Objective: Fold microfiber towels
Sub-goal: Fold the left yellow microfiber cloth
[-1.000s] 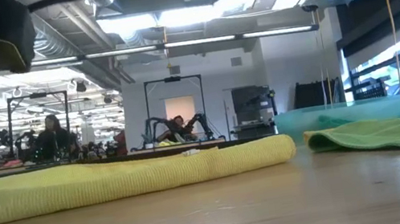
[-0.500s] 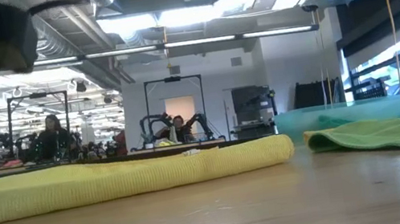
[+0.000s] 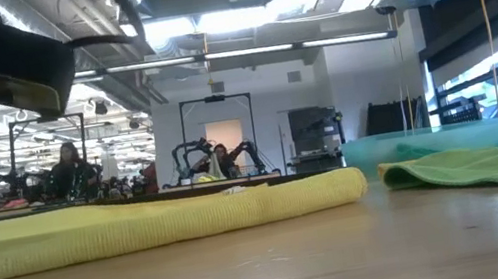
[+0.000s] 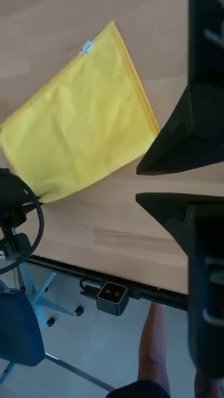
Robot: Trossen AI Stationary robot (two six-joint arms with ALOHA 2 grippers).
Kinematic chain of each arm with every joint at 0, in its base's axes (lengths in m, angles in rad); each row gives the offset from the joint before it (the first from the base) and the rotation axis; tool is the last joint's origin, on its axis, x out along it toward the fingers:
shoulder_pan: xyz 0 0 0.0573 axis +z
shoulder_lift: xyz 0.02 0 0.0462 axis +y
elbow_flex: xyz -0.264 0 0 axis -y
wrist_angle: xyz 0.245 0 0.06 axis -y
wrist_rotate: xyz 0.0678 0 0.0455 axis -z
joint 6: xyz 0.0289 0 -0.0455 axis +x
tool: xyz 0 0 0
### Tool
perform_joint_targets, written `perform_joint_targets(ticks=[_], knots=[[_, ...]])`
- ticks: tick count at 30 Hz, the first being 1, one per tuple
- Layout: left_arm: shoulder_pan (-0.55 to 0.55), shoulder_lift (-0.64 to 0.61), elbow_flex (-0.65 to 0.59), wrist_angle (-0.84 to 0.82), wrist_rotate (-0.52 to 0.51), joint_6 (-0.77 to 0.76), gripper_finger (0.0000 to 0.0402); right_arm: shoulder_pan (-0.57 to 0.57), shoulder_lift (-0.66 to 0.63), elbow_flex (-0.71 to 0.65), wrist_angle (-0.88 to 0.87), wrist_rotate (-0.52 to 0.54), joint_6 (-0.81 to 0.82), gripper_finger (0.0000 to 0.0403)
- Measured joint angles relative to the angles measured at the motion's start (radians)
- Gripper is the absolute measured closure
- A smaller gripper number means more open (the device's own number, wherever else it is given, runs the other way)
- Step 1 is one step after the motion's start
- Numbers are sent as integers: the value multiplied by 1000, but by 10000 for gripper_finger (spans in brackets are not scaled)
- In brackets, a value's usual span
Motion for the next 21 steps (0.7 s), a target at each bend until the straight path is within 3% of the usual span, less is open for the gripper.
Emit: perform_joint_targets(ticks=[2,7,14,21], knots=[[15,-12,0,13,16,-29,392,0,0,0,0,0,0,343],[61,-34,1,80,40,-103,399,4,9,0,3,-19,-3,343],[151,-36,62,140,61,-165,401,36,111,-1,75,-141,-53,343],[257,-37,117,248,86,-202,401,73,232,-1,287,-73,-208,321]])
